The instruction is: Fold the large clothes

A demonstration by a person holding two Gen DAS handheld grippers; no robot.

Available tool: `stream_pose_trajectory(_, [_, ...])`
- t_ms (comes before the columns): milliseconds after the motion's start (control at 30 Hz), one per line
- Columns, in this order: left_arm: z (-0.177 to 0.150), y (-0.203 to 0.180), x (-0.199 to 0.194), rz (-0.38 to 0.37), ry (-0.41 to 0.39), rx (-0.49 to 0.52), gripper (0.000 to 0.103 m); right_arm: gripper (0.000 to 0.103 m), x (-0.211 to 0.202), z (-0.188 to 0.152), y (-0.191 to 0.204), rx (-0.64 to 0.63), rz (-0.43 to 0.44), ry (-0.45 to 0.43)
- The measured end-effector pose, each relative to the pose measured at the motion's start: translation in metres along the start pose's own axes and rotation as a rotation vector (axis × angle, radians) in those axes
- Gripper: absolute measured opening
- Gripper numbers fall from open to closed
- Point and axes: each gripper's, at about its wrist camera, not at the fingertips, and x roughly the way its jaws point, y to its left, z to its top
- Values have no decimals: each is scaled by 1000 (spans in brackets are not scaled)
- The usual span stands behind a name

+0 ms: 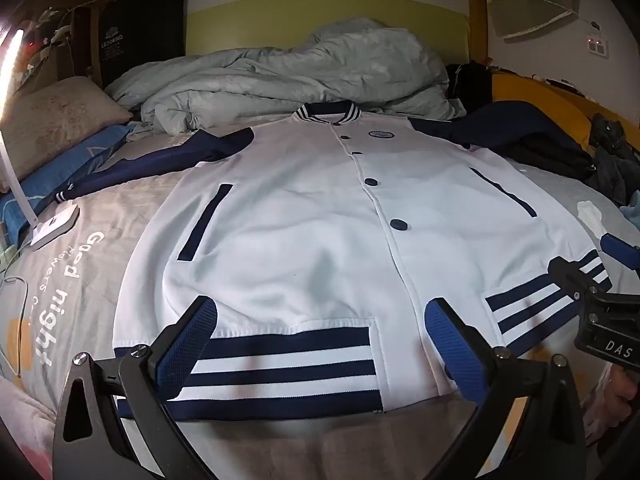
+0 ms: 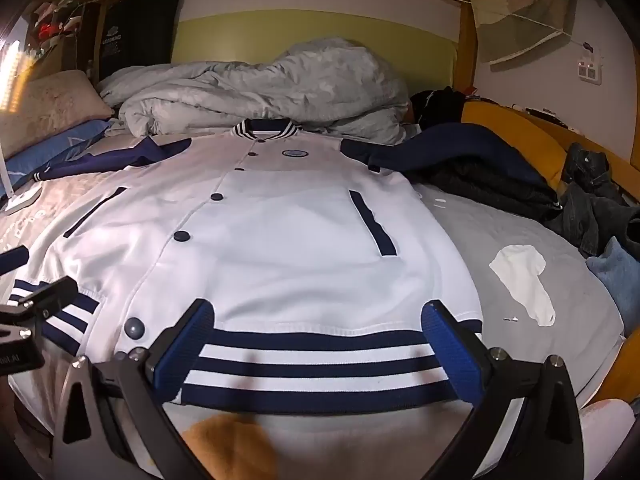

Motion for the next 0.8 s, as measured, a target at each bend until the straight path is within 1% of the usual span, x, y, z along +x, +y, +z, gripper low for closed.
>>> stream_pose_trajectory(200, [-1, 7, -5, -20, -8, -7, 103, 103, 4, 0, -5, 26, 13, 7])
stream_pose_trajectory(267, [0, 9, -9, -22, -26, -9, 103, 103, 4, 0, -6, 29, 13, 5])
stream_pose_trajectory(333, [1, 11, -13, -15, -32, -7, 103, 103, 2, 1, -3, 24, 20, 14])
stream_pose_trajectory(367, [1, 4, -11, -3, -28, -7, 103, 103, 2, 2, -4, 26, 22, 15])
stream_pose_trajectory(433, [2, 3, -12, 11, -31, -10, 103, 103, 0, 2, -5, 27, 23, 10])
stream_pose_trajectory(633, [0, 1, -13, 21, -46, -6, 103, 103, -3, -1, -1, 24, 17, 4])
stream_pose_trajectory(800, [0, 2, -12, 24, -43, -2, 103, 103, -5, -1, 0, 26, 15, -9])
